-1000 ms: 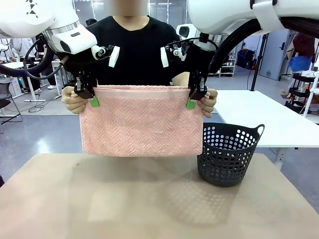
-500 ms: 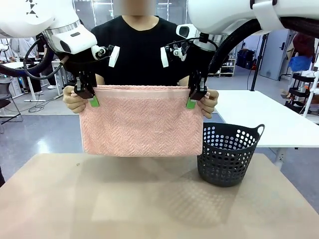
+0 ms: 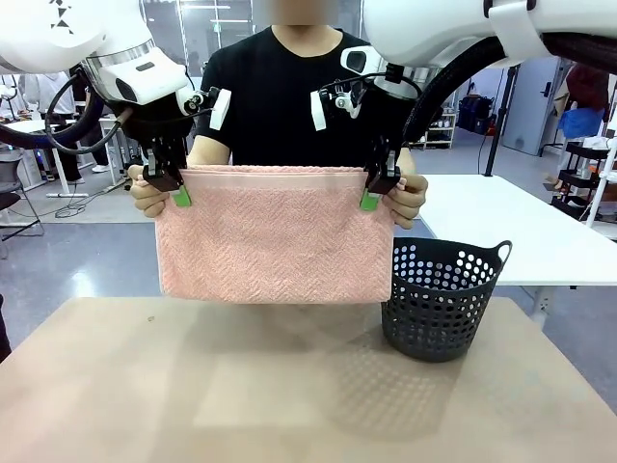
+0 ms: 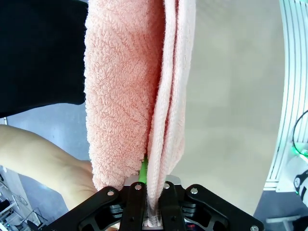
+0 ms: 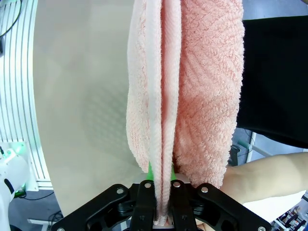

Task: Fold the towel.
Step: Release the end of the 100 cm Hotel Towel you were holding, then pick up the 100 cm Hotel Towel and place it on the left side of the table.

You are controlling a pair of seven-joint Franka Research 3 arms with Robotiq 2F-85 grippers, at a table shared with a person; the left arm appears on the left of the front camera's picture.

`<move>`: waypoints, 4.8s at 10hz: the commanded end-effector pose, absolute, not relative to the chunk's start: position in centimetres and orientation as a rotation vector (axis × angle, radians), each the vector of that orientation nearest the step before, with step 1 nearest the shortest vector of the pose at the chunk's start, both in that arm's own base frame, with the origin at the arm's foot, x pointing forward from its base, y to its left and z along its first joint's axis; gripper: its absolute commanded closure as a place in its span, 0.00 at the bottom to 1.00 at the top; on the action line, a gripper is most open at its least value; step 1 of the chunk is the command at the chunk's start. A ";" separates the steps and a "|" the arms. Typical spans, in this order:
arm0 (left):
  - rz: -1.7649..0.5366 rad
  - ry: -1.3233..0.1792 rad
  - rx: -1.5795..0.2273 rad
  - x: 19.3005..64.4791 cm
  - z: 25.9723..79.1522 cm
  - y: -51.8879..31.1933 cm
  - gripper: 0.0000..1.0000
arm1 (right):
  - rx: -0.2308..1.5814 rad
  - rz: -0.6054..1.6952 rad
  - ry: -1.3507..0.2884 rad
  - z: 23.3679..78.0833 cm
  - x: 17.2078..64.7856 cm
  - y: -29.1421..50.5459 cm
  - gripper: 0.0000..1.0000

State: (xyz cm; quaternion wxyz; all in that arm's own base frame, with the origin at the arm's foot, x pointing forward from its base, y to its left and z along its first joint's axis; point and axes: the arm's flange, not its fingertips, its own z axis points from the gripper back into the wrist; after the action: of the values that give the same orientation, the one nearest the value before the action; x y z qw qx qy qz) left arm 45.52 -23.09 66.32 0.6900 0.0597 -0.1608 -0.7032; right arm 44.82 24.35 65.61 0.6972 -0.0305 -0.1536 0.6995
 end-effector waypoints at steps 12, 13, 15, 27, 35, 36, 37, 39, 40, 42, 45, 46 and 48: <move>-1.471 -0.467 0.127 43.8 70.4 -22.8 0.05 | -0.006 1.481 -0.477 69.9 43.0 22.4 0.00; -1.390 -0.493 0.100 43.0 72.3 -21.8 0.00 | 0.065 1.434 -0.522 72.1 42.1 21.5 0.00; -1.214 -0.543 -0.006 41.0 75.7 -19.0 0.00 | 0.210 1.368 -0.524 75.5 40.1 18.6 0.00; -0.489 -0.458 0.221 33.2 80.3 -7.8 0.00 | 0.074 0.597 -0.487 79.0 33.5 7.0 0.00; -0.489 -0.458 0.221 33.2 80.3 -7.8 0.00 | 0.074 0.597 -0.487 79.0 33.5 7.0 0.00; -0.489 -0.458 0.221 33.2 80.3 -7.8 0.00 | 0.074 0.597 -0.487 79.0 33.5 7.0 0.00; -0.489 -0.458 0.221 33.2 80.3 -7.8 0.00 | 0.074 0.597 -0.487 79.0 33.5 7.0 0.00; -0.489 -0.458 0.221 33.2 80.3 -7.8 0.00 | 0.074 0.597 -0.487 79.0 33.5 7.0 0.00; -0.489 -0.458 0.221 33.2 80.3 -7.8 0.00 | 0.074 0.597 -0.487 79.0 33.5 7.0 0.00; -0.489 -0.458 0.221 33.2 80.3 -7.8 0.00 | 0.074 0.597 -0.487 79.0 33.5 7.0 0.00; -0.489 -0.458 0.221 33.2 80.3 -7.8 0.00 | 0.074 0.597 -0.487 79.0 33.5 7.0 0.00; -0.489 -0.458 0.221 33.2 80.3 -7.8 0.00 | 0.074 0.597 -0.487 79.0 33.5 7.0 0.00; -0.489 -0.458 0.221 33.2 80.3 -7.8 0.00 | 0.074 0.597 -0.487 79.0 33.5 7.0 0.00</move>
State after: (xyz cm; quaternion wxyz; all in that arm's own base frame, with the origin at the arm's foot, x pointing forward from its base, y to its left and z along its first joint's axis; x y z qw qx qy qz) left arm 33.28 -7.79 80.15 0.9391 0.1048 -0.2231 -0.2393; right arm 33.37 7.15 78.83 0.9265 0.0387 -0.2353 0.2912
